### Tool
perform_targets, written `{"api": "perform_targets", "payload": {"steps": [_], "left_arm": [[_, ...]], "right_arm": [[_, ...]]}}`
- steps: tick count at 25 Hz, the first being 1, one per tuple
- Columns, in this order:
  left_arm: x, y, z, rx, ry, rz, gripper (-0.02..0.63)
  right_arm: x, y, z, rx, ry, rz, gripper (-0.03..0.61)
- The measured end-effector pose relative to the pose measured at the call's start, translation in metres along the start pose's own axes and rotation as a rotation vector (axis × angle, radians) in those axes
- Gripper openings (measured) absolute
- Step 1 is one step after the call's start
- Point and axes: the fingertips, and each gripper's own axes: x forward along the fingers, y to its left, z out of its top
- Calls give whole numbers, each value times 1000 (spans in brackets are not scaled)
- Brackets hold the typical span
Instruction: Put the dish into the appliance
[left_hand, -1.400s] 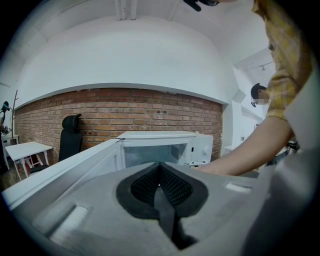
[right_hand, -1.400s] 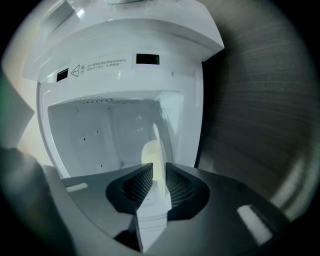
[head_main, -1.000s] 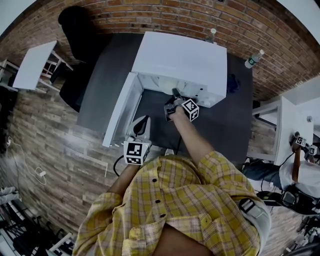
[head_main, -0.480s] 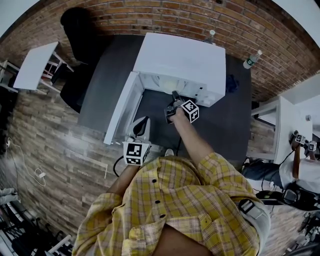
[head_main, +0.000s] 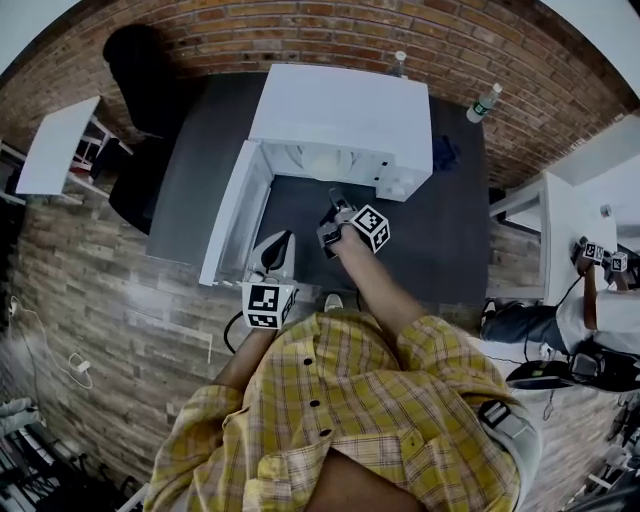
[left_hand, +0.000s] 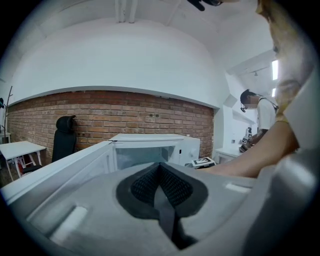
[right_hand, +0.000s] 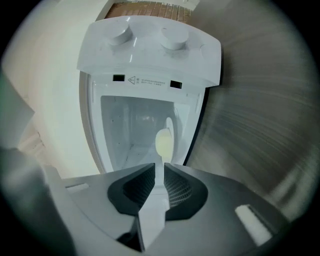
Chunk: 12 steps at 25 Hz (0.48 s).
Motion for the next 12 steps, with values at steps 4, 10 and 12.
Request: {"api": "perform_targets", "payload": {"steps": [4,10,12], "left_arm": [[-2,-8,-2,-5,-4,-21,2],[-4,-24,-2,-22,-16,-56,2],[-5,-28,0,-25,-19,-65,2]], "right_arm": [[-22,20,-10,-40,21,50,-9],[-54,52,-26,-118,69,109,-9],[-64,62,-31,-167,89,123,-9]]}}
